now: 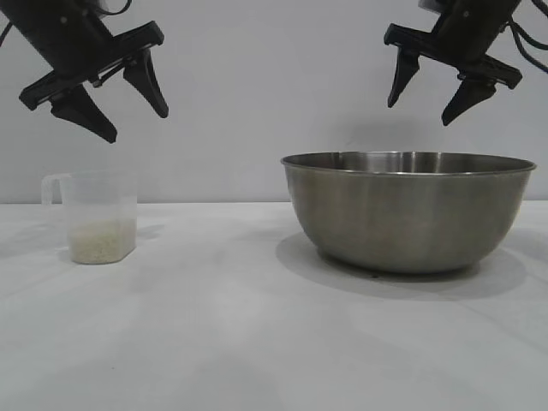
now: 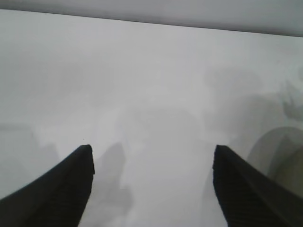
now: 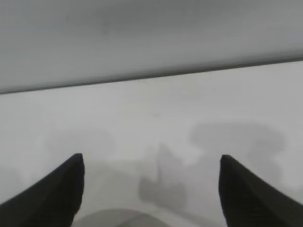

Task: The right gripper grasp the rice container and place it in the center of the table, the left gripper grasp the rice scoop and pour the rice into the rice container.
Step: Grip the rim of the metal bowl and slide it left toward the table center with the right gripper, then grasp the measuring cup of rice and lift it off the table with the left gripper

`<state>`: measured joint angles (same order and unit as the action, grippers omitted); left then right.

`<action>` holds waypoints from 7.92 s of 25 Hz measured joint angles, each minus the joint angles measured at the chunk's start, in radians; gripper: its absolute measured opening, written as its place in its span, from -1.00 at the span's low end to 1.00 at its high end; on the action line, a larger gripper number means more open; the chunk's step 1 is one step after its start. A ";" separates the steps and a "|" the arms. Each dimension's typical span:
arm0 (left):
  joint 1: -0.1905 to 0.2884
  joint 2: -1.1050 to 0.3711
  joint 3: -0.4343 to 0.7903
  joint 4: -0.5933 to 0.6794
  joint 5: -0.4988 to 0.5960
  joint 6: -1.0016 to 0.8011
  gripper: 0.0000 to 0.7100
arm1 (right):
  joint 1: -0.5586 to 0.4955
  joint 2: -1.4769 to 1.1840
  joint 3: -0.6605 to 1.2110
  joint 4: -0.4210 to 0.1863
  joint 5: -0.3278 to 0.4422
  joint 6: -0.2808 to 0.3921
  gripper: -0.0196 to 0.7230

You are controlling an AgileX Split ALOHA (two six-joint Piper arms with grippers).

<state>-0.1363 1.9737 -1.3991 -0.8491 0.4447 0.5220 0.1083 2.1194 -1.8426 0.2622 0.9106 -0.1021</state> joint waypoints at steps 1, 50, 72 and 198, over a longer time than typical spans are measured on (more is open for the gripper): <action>0.000 0.000 0.000 0.000 0.000 0.000 0.32 | 0.000 -0.011 -0.002 -0.014 0.042 -0.002 0.40; 0.000 0.000 0.000 -0.010 0.007 0.000 0.32 | 0.059 0.152 -0.002 0.070 0.310 -0.014 -0.95; 0.000 0.000 0.000 -0.030 0.007 0.000 0.32 | 0.156 0.055 0.089 0.055 0.307 -0.017 0.43; 0.000 -0.949 0.840 0.540 0.016 -0.367 0.32 | -0.042 -2.137 1.354 -0.247 0.227 0.086 0.58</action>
<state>-0.1363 1.0246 -0.5588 -0.3094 0.4606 0.1546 0.0665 -0.0172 -0.4886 0.0150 1.1378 -0.0157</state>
